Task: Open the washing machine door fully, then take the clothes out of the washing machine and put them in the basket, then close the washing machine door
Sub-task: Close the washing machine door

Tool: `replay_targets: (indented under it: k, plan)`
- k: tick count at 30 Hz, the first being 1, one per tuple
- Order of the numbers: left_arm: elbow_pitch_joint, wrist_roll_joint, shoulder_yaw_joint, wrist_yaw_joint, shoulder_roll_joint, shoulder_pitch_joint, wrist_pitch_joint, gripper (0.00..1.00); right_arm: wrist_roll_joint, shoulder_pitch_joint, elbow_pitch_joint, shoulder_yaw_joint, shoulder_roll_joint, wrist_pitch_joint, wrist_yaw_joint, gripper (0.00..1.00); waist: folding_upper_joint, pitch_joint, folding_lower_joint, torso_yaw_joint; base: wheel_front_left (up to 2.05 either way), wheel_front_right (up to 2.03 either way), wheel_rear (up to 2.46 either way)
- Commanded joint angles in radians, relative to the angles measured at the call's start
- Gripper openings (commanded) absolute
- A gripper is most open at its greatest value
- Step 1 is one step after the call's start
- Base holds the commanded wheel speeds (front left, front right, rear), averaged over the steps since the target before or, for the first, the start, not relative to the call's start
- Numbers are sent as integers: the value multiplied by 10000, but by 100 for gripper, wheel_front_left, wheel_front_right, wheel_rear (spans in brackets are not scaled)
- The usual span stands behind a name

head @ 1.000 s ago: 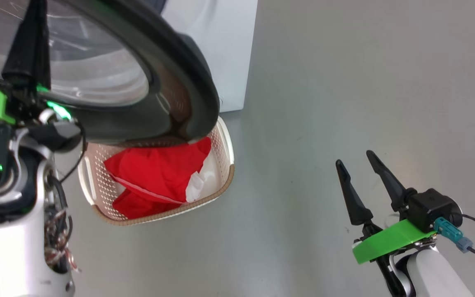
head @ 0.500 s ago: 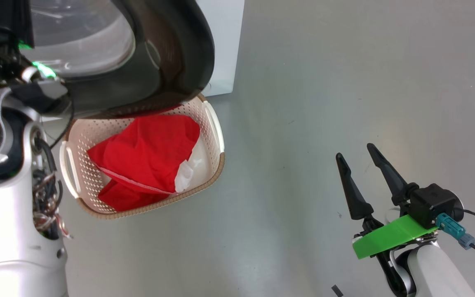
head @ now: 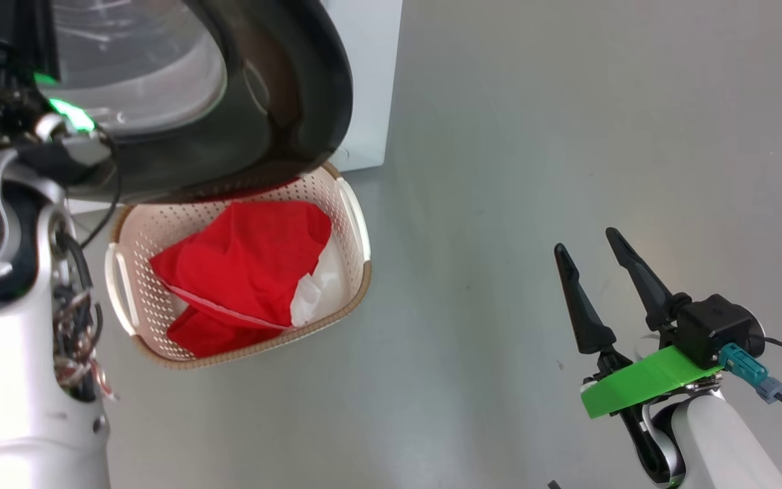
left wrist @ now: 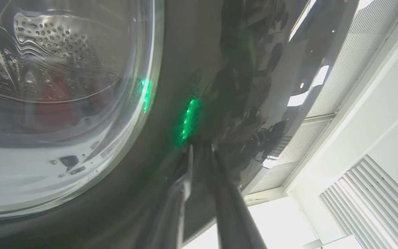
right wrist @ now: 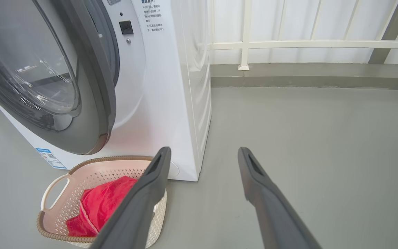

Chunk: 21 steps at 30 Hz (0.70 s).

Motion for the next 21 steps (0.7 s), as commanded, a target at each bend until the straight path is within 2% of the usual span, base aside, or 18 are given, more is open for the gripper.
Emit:
replay_targets:
  k: [1, 7, 14, 18, 21]
  plan:
    - [-353, 65, 160, -48, 354, 279, 53, 100, 15, 21, -191, 146, 16, -63, 4, 100, -1, -181, 0, 85, 0, 0, 0]
    - [-985, 201, 55, -106, 443, 1391, 253, 100, 6, 157, -121, 155, 19, -63, 4, 100, -1, -712, 0, 292, 0, 0, 0]
    - [-1717, 315, 122, -672, 474, 2960, 260, 100, -15, 449, -37, 92, 21, -63, 4, 100, -1, -1504, 0, 556, 0, 0, 0]
    - [-2032, 1645, -98, -1241, 948, 3967, -220, 100, -24, 624, -2, 23, 22, -63, 4, 100, -1, -1936, 0, 673, 0, 0, 0]
    - [-2098, 3113, -524, -1436, 1399, 4718, -668, 100, -21, 736, -7, -81, 23, -63, 4, 100, -1, -2191, 0, 750, 0, 0, 0]
